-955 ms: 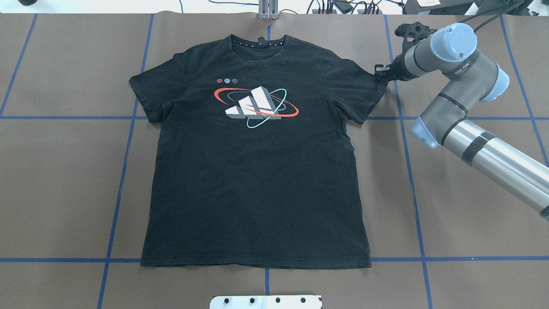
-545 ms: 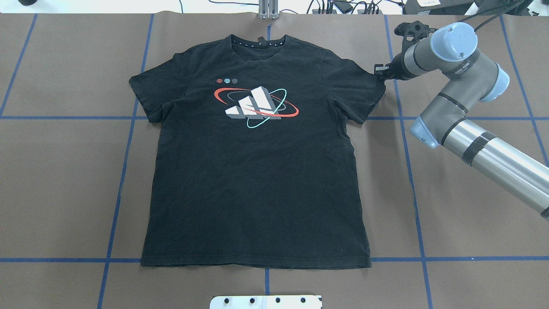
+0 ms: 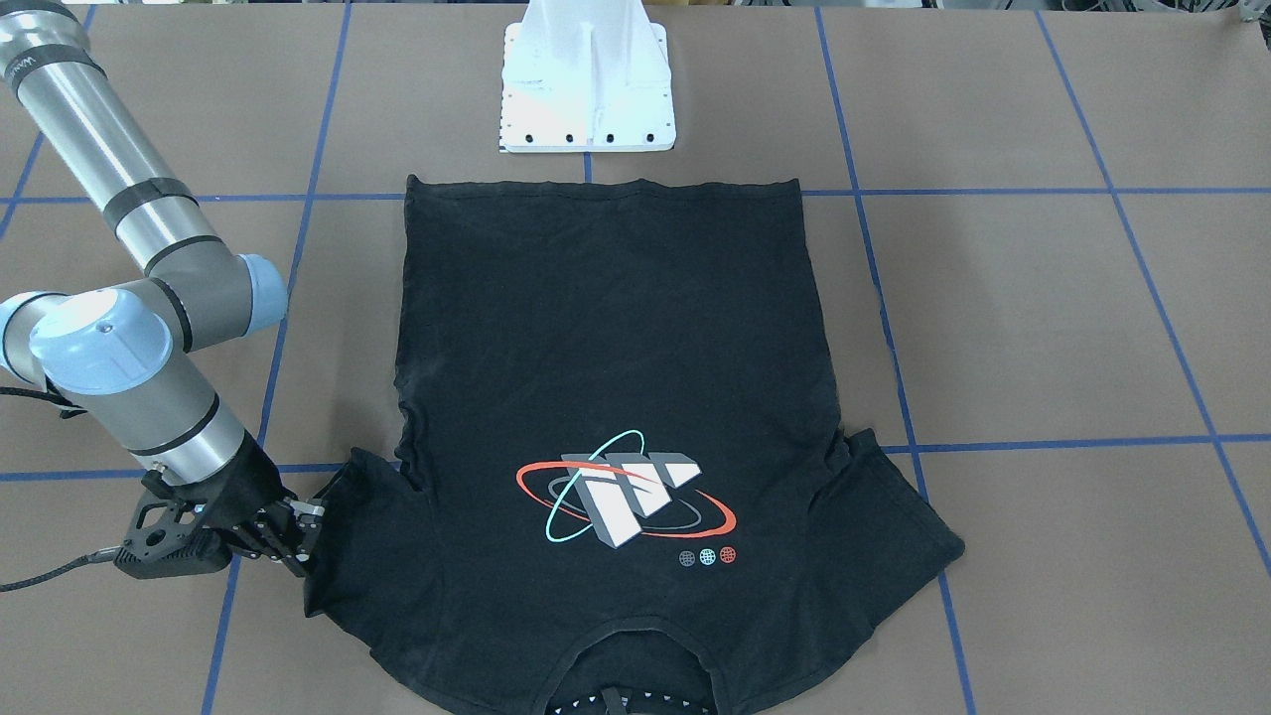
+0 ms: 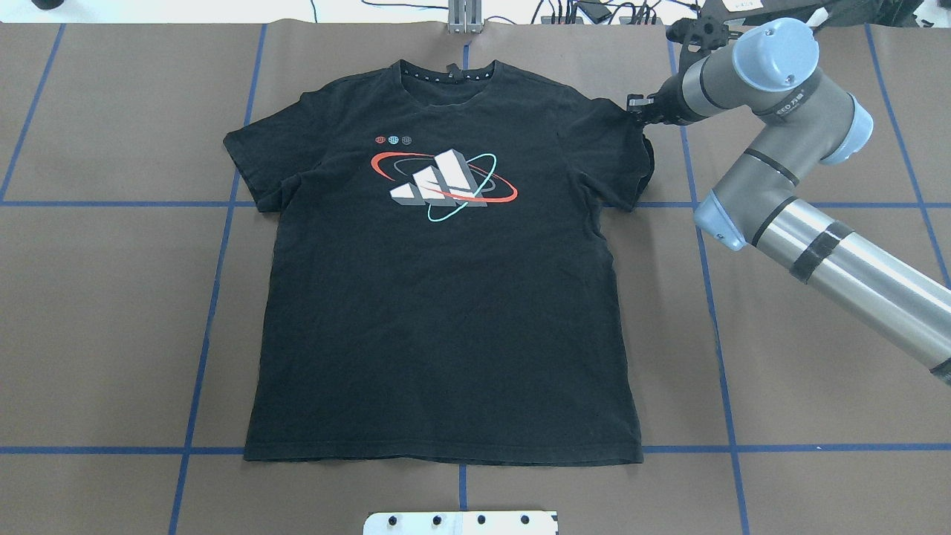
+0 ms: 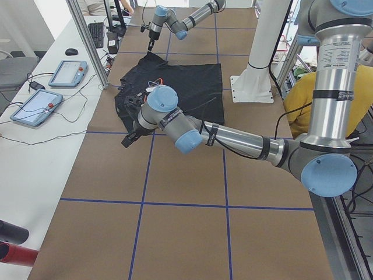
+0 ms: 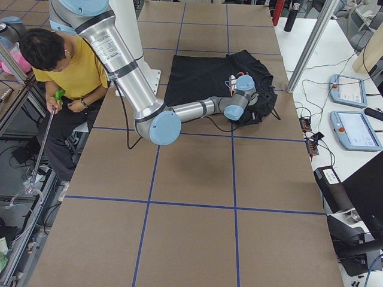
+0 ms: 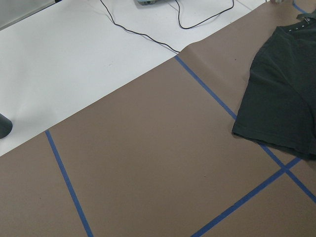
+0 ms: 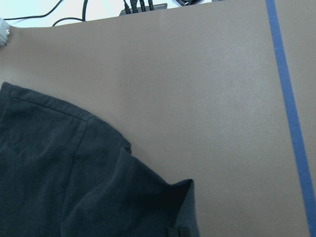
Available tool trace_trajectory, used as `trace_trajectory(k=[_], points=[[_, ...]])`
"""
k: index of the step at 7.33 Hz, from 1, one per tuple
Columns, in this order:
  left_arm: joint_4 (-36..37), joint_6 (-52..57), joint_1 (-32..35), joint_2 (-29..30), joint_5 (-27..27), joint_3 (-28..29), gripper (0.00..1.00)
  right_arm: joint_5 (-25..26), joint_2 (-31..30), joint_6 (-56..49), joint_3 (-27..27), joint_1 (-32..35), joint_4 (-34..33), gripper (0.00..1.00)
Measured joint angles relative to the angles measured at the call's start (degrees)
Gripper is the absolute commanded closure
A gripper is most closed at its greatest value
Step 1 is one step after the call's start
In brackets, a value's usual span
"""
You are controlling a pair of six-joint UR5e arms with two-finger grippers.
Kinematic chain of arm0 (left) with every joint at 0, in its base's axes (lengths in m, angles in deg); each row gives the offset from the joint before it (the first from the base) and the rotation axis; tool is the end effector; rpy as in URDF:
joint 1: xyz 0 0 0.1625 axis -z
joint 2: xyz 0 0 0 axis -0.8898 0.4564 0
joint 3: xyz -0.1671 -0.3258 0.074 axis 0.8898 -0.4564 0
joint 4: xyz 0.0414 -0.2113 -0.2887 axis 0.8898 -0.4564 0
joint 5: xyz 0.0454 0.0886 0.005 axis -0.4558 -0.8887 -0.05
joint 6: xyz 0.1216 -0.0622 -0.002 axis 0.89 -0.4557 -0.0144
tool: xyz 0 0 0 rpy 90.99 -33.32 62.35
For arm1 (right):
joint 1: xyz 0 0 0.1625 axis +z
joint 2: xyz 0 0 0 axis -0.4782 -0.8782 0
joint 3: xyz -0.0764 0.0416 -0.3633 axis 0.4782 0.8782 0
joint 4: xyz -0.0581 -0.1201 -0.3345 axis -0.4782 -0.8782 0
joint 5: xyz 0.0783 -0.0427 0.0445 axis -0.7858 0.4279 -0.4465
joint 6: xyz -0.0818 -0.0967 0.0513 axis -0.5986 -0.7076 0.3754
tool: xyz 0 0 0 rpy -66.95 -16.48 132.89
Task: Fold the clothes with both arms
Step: 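Grasp the sleeve with the right gripper and fold it inward over the shirt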
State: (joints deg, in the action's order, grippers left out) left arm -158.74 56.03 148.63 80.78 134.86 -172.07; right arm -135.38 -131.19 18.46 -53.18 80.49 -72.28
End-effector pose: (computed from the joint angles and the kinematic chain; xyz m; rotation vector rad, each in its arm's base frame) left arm -0.0030 -0.4813 0.4492 0.7570 0.7739 0.3375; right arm -0.3669 -0.6066 0.3797 0.3722 -0.9555 0.2017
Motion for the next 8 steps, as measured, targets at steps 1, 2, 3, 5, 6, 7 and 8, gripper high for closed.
trace_trajectory(k=[1,2,3,5,6,7,8], points=[[0.00,0.00,0.00,0.00,0.00,0.02,0.00,1.14,2.15,2.05,-0.73,-1.33,-2.98,1.00],[0.00,0.00,0.00,0.00,0.00,0.02,0.00,3.28,5.23,4.40,-0.88,-3.27,-6.70,1.00],[0.00,0.00,0.00,0.00,0.01,0.03,0.00,5.30,7.99,6.27,-0.71,-4.83,-9.98,1.00],[0.00,0.00,0.00,0.00,0.07,0.03,0.00,8.19,12.68,9.16,1.49,-6.88,-13.90,1.00],[0.00,0.00,0.00,0.00,0.08,0.03,0.00,9.67,15.06,10.25,4.19,-7.72,-14.37,1.00],[0.02,0.00,0.00,0.00,0.08,0.03,0.00,10.87,17.18,10.97,7.12,-8.39,-14.42,1.00],[0.06,0.00,0.00,0.00,0.09,0.05,0.00,11.63,18.28,11.35,8.80,-8.77,-14.43,1.00]])
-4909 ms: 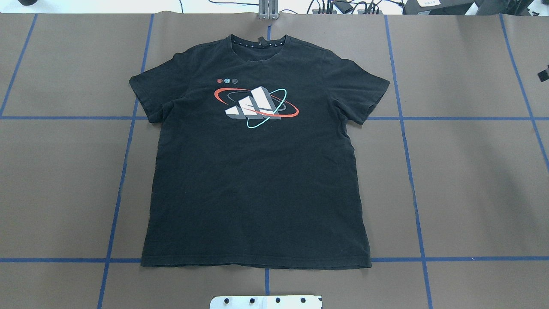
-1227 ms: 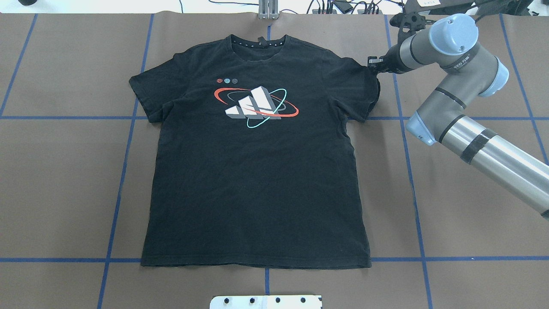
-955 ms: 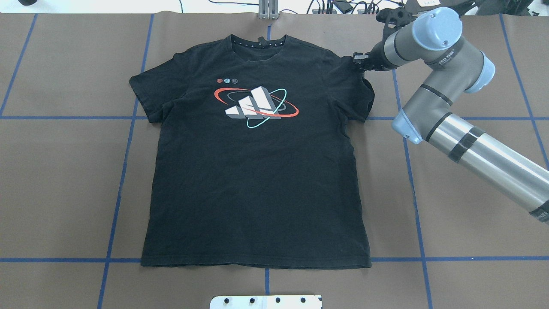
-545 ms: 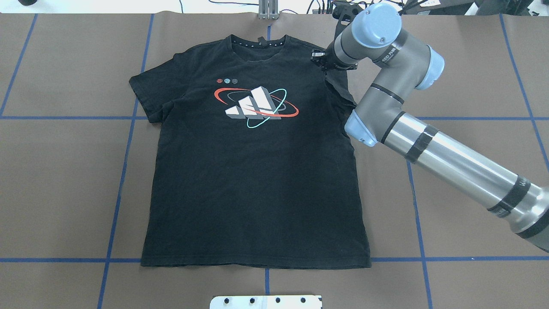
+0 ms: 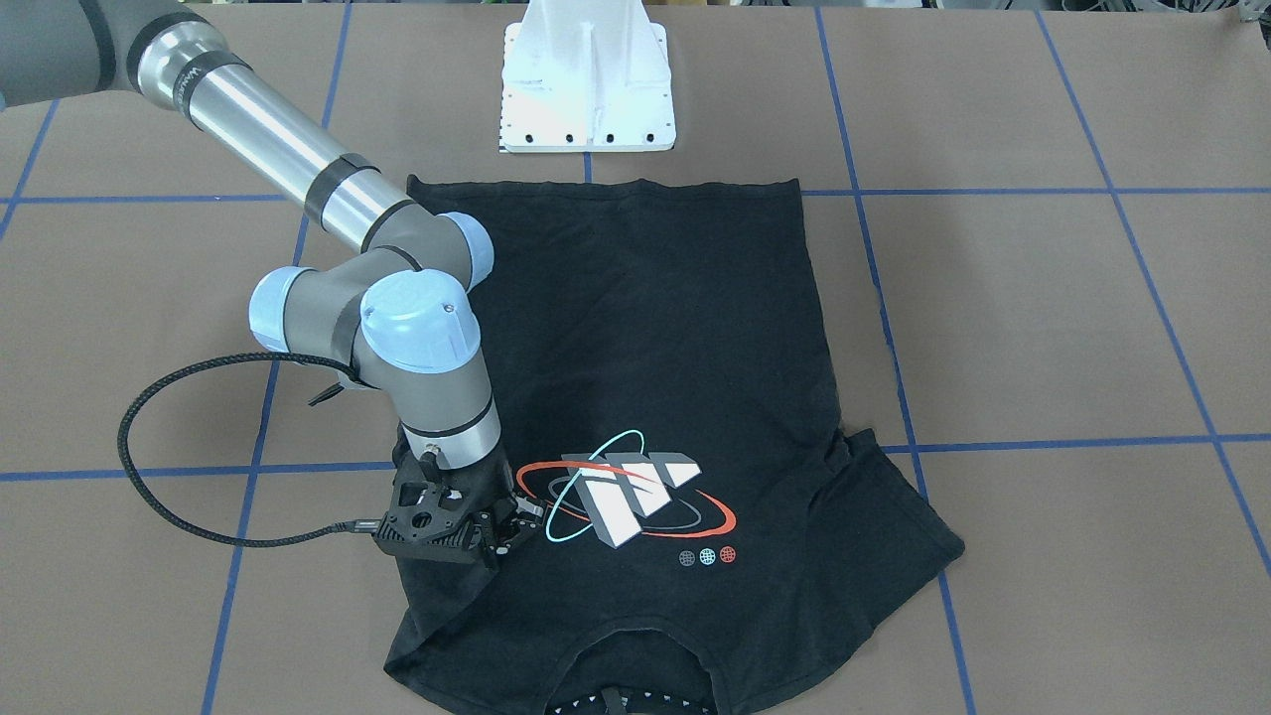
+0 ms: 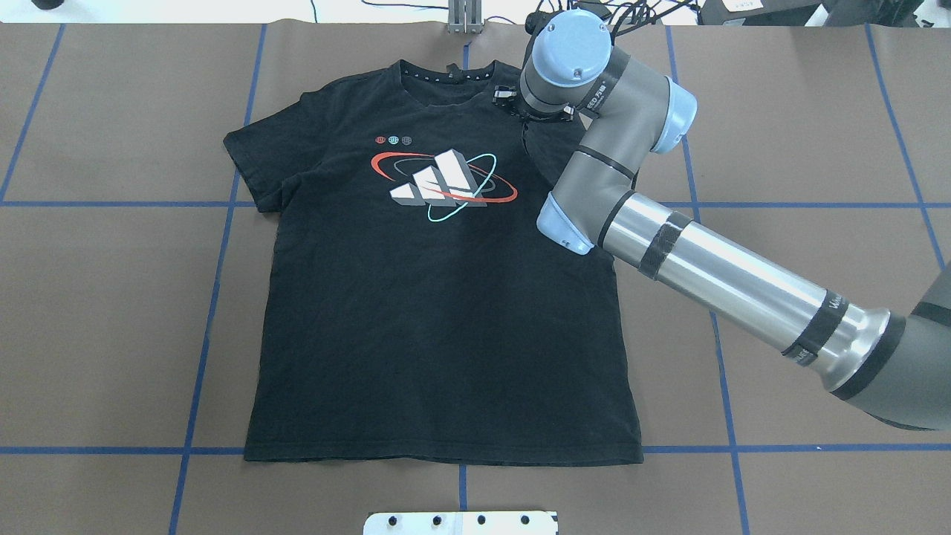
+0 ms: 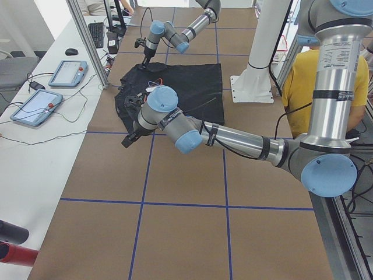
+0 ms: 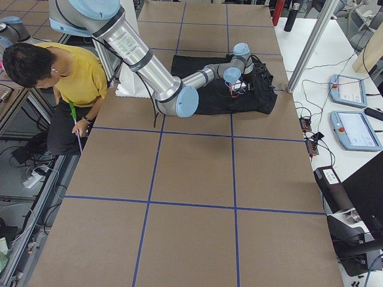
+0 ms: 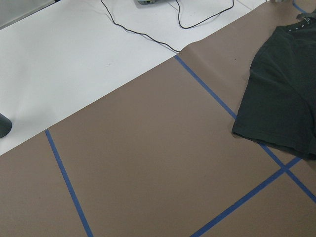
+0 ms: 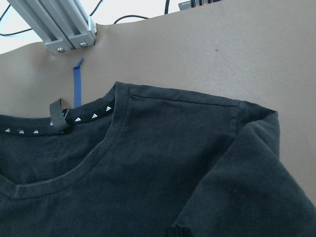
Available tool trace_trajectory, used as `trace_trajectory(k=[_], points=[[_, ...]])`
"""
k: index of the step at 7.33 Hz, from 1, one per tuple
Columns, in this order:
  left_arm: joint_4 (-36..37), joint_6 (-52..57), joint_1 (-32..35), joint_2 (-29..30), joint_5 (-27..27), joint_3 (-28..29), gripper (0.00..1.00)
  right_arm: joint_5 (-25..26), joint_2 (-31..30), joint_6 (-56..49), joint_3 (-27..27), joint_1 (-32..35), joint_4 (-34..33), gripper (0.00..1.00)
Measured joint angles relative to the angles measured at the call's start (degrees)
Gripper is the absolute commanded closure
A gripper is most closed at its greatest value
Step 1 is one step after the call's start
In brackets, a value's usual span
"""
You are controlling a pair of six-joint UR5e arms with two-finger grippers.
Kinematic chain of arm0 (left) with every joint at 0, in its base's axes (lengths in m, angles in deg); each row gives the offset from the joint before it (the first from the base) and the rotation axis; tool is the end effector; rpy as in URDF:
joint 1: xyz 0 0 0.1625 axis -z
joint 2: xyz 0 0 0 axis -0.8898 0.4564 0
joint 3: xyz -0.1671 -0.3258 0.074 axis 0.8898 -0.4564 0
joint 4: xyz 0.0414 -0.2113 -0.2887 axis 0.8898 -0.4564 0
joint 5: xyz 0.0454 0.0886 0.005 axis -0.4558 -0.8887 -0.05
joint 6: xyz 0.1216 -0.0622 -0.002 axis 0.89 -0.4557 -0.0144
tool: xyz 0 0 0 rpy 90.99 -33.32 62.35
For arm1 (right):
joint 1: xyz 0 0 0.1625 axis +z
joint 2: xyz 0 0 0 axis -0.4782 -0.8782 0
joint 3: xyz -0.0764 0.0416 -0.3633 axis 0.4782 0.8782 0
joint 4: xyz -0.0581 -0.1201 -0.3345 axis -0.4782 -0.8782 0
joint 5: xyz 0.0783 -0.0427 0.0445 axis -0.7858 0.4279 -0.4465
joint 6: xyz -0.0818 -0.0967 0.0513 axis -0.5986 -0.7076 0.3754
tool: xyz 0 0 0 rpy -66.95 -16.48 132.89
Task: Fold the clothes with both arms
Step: 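Grasp the sleeve with the right gripper and fold it inward over the shirt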
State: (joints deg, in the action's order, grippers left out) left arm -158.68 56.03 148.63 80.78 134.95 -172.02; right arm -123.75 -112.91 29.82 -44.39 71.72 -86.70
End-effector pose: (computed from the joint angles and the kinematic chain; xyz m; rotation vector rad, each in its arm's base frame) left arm -0.0028 -0.4812 0.4496 0.7549 0.7754 0.3374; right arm -0.4905 -0.6134 0.2622 0.3222 -0.8515 0.3581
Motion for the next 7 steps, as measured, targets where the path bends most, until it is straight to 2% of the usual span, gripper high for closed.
trace_trajectory(k=[2,3,4,7], points=[[0.03,0.00,0.00,0.00,0.00,0.05,0.00,0.79,1.88,0.64,2.64,-0.21,-0.09,1.00],[0.03,0.00,0.00,0.00,0.00,0.12,0.00,1.21,3.33,1.19,4.45,-0.37,-0.09,0.66],[0.03,0.00,0.00,0.00,0.00,0.18,0.00,1.72,4.36,1.59,5.76,-0.67,0.01,0.01],[0.05,-0.21,0.00,0.05,-0.10,0.46,0.00,4.16,5.55,1.57,6.52,-2.04,-0.02,0.00]])
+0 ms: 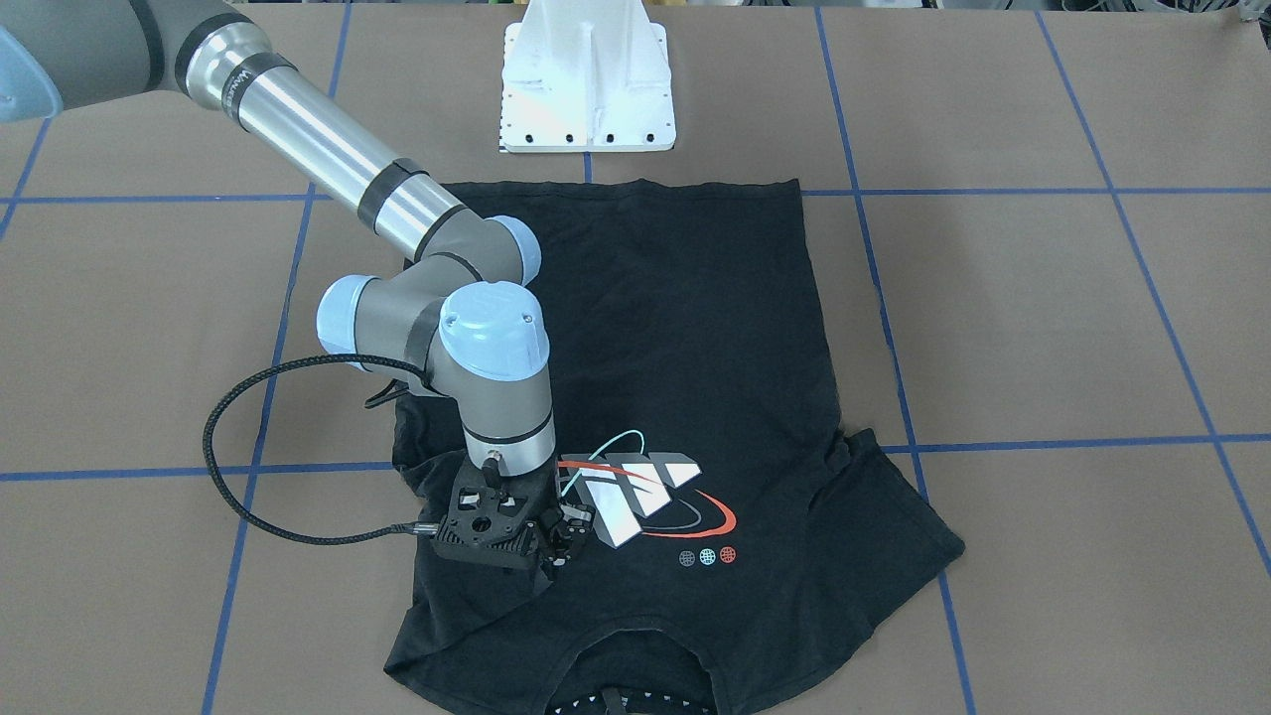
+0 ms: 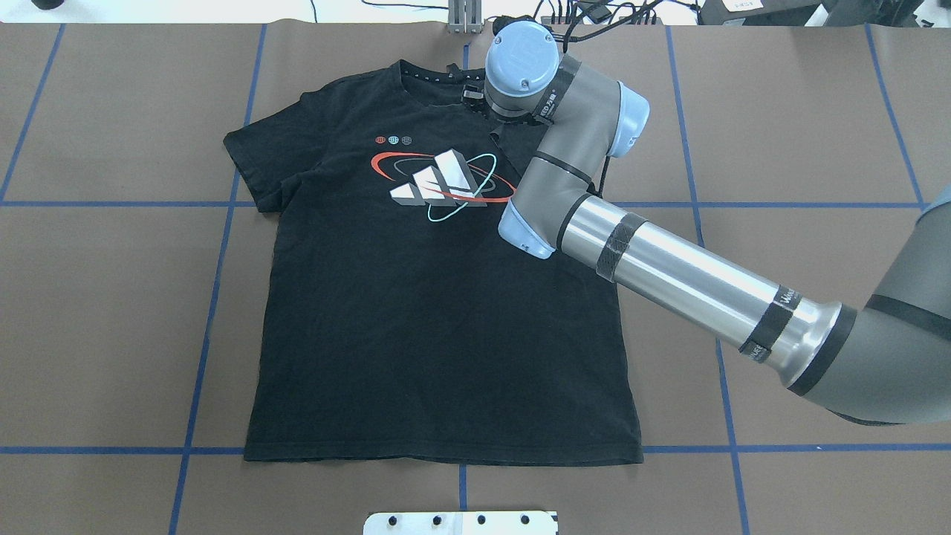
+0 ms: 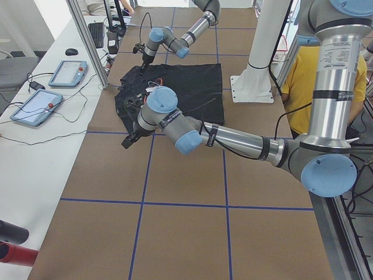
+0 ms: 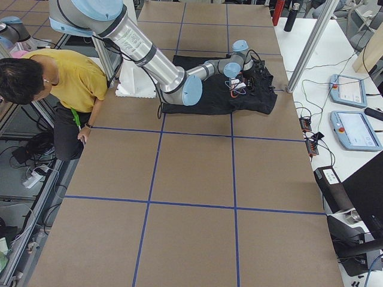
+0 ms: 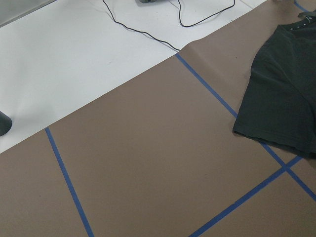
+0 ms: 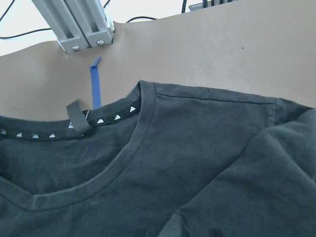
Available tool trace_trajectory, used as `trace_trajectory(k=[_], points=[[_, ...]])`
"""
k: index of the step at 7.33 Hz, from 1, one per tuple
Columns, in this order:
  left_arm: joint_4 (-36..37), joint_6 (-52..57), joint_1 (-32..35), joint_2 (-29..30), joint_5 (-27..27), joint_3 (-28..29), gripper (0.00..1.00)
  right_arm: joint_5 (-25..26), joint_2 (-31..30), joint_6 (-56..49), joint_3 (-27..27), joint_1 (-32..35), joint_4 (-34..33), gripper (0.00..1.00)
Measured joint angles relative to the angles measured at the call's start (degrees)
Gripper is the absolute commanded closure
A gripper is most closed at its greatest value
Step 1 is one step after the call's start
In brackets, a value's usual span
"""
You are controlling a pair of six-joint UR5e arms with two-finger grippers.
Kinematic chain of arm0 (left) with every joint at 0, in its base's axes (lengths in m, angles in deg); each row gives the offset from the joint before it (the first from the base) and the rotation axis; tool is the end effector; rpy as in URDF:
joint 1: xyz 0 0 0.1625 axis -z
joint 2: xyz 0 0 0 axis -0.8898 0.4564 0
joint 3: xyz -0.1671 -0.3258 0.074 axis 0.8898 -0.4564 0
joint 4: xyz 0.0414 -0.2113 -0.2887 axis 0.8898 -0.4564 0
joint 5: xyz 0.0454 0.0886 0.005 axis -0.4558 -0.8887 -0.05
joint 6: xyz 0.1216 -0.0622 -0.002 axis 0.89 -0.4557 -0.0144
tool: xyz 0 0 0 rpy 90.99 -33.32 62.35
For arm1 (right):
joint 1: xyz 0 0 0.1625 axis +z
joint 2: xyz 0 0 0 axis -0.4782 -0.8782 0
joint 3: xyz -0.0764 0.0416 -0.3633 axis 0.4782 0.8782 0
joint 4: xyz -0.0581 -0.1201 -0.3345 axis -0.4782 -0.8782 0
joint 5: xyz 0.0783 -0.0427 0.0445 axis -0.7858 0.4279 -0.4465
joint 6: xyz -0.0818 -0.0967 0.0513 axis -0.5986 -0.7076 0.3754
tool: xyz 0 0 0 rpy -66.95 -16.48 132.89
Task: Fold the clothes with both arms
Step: 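Grasp the sleeve with the right gripper and fold it inward over the shirt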
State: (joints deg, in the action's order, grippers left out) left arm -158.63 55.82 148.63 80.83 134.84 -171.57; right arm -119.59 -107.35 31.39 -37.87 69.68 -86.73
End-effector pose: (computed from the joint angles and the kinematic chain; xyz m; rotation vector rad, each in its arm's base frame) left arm -0.0029 -0.4823 0.4531 0.7463 0.7753 0.3303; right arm -0.5228 -0.6181 0.2409 0.3479 -0.8159 0.3853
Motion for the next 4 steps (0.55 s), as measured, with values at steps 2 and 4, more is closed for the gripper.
trace_trajectory(k=[2,4], points=[[-2.28,-6.86,-0.68,0.38,-0.82,1.09,0.00,-4.51,0.10,-0.60,-1.25,1.59,-1.59,0.00],[-12.13,-19.80,-4.13,1.62,-5.67,6.22,0.00,-7.67,-3.94,-4.52,-10.52,3.41,-9.23,0.00]])
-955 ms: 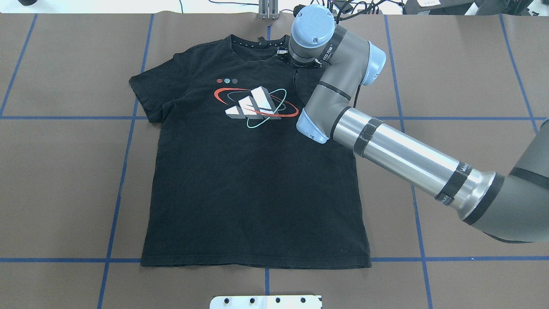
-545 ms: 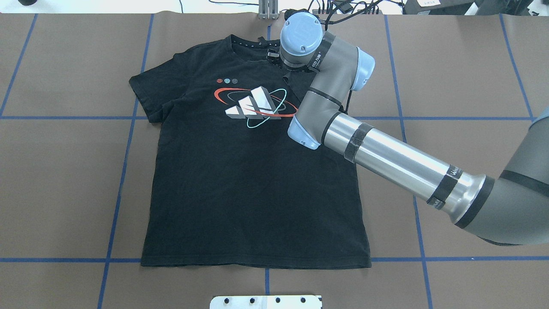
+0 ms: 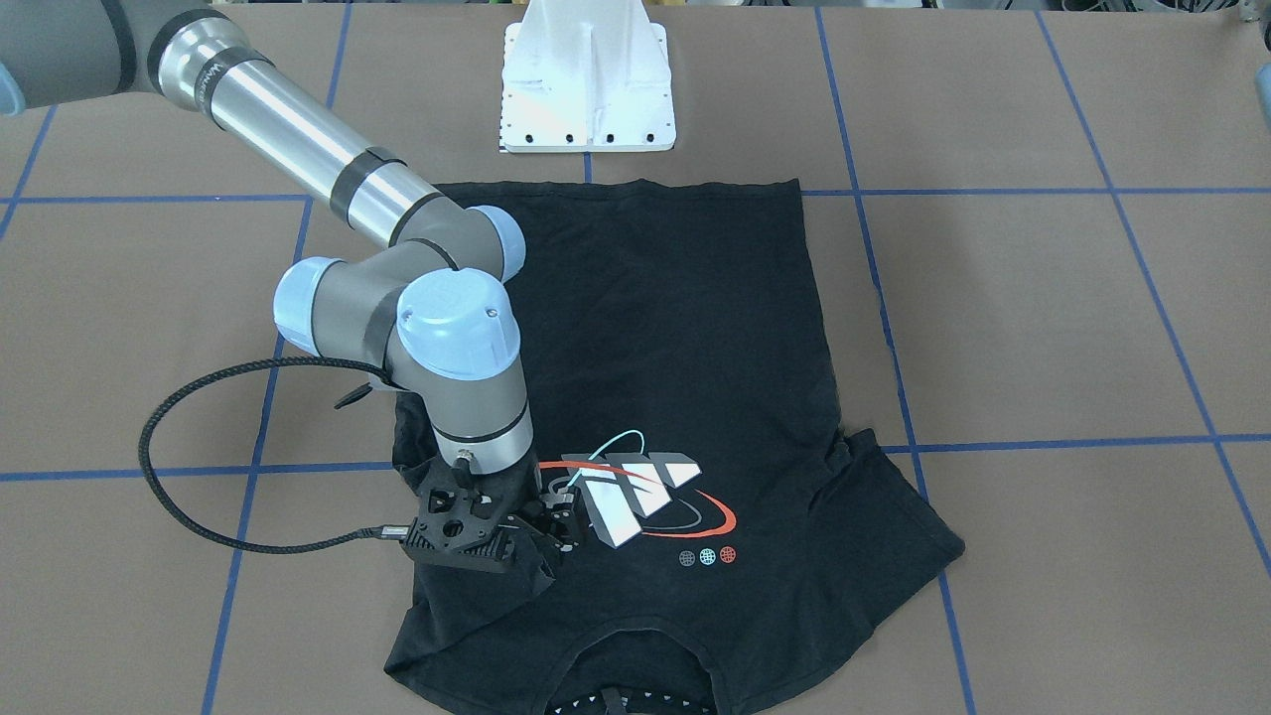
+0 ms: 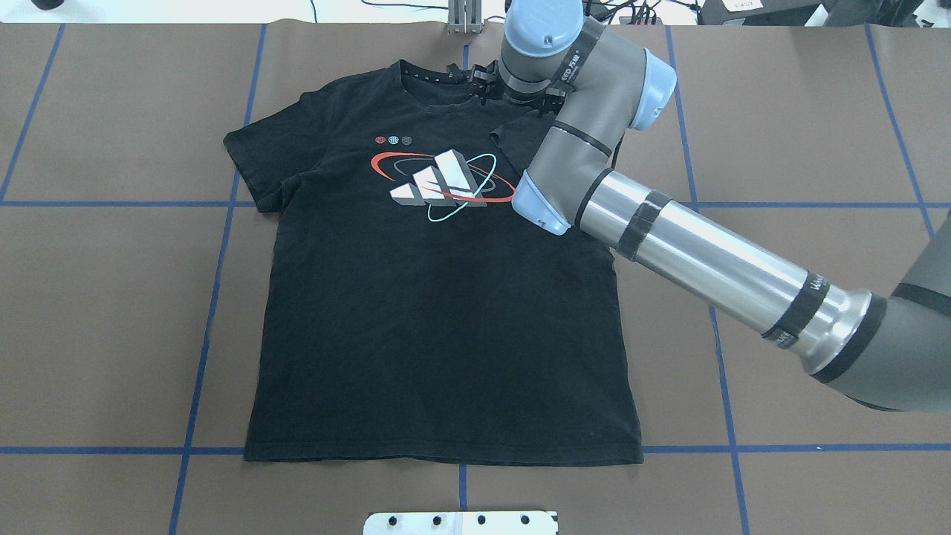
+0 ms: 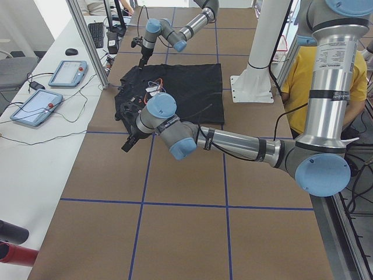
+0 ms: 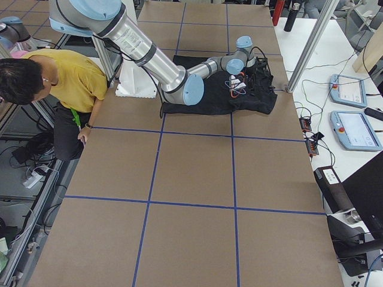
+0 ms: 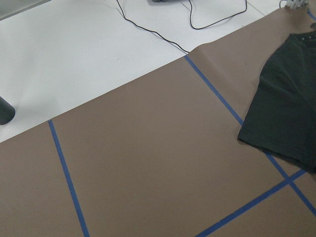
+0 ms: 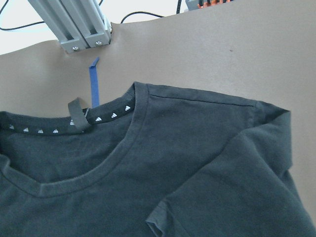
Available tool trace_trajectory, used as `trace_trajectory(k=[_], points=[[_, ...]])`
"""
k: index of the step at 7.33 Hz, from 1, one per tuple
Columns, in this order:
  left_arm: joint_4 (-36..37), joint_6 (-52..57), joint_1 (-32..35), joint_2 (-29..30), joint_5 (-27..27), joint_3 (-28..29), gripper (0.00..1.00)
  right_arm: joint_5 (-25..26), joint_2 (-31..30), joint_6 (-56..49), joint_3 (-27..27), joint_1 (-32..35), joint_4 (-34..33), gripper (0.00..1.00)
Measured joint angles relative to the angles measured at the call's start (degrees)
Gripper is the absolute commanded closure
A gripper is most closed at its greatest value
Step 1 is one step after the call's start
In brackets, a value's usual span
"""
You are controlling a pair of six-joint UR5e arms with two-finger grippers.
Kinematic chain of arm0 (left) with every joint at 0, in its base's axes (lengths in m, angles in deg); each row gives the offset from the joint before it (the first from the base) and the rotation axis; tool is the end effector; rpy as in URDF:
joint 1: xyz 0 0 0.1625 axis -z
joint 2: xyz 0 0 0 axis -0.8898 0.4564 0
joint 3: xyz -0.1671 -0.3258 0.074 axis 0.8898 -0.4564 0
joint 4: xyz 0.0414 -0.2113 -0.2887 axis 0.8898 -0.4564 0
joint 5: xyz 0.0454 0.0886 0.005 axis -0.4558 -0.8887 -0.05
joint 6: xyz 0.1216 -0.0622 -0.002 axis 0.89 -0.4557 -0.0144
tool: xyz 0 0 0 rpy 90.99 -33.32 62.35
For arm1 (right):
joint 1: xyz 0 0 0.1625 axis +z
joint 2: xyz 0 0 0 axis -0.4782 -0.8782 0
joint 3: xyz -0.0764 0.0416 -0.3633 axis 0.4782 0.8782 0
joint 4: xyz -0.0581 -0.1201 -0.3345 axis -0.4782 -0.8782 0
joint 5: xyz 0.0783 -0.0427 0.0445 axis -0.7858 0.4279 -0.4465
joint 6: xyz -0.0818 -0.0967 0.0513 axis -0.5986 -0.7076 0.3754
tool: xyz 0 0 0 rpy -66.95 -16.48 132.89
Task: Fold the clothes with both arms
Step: 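Grasp the sleeve with the right gripper and fold it inward over the shirt, then withdraw the right gripper while the left gripper moves toward the other sleeve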
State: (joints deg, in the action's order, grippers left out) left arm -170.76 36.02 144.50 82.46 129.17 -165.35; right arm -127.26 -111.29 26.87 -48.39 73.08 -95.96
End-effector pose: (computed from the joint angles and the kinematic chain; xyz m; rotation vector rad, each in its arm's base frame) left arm 0.0247 -0.5030 0.4656 0.7265 0.8439 0.0881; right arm -0.4746 -0.6121 0.2336 0.2685 -0.8138 0.3152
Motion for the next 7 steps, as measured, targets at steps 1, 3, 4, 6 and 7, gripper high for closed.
trace_trajectory(k=[1,3,4,6,7], points=[[-4.44,-5.56,-2.59,2.01,-3.05,3.95,0.00,-1.43,-4.16,-3.49,-8.06,0.86,-5.21,0.00],[-8.45,-15.08,-9.48,7.51,-11.15,10.84,0.00,-6.29,-18.34,-10.55,-26.44,3.87,-9.85,0.00],[-10.42,-20.33,-13.63,10.19,-15.41,13.95,0.00,-8.79,-26.21,-14.51,-34.12,5.95,-10.31,0.00],[-15.28,-28.86,-21.48,15.43,-22.76,21.56,0.00,-13.23,-38.11,-24.47,-42.09,11.27,-10.10,0.00],[-16.52,-31.32,-25.05,18.02,-26.89,25.15,0.00,-14.82,-41.54,-28.87,-43.23,13.70,-9.99,0.00]])
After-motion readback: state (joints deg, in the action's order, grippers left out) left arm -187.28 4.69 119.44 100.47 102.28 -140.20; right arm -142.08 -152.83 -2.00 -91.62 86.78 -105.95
